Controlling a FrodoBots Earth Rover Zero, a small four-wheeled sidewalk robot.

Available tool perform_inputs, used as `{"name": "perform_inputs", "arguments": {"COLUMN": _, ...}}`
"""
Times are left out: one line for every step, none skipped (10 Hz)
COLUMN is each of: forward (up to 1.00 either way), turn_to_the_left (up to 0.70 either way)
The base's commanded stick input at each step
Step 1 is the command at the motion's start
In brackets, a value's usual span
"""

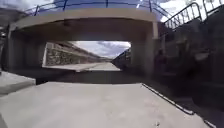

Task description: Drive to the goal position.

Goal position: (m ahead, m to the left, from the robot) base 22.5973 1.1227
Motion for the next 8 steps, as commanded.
{"name": "perform_inputs", "arguments": {"forward": 1.00, "turn_to_the_left": 0.00}}
{"name": "perform_inputs", "arguments": {"forward": 1.00, "turn_to_the_left": 0.00}}
{"name": "perform_inputs", "arguments": {"forward": 1.00, "turn_to_the_left": 0.00}}
{"name": "perform_inputs", "arguments": {"forward": 1.00, "turn_to_the_left": 0.00}}
{"name": "perform_inputs", "arguments": {"forward": 1.00, "turn_to_the_left": 0.00}}
{"name": "perform_inputs", "arguments": {"forward": 1.00, "turn_to_the_left": 0.00}}
{"name": "perform_inputs", "arguments": {"forward": 1.00, "turn_to_the_left": 0.00}}
{"name": "perform_inputs", "arguments": {"forward": 1.00, "turn_to_the_left": 0.00}}
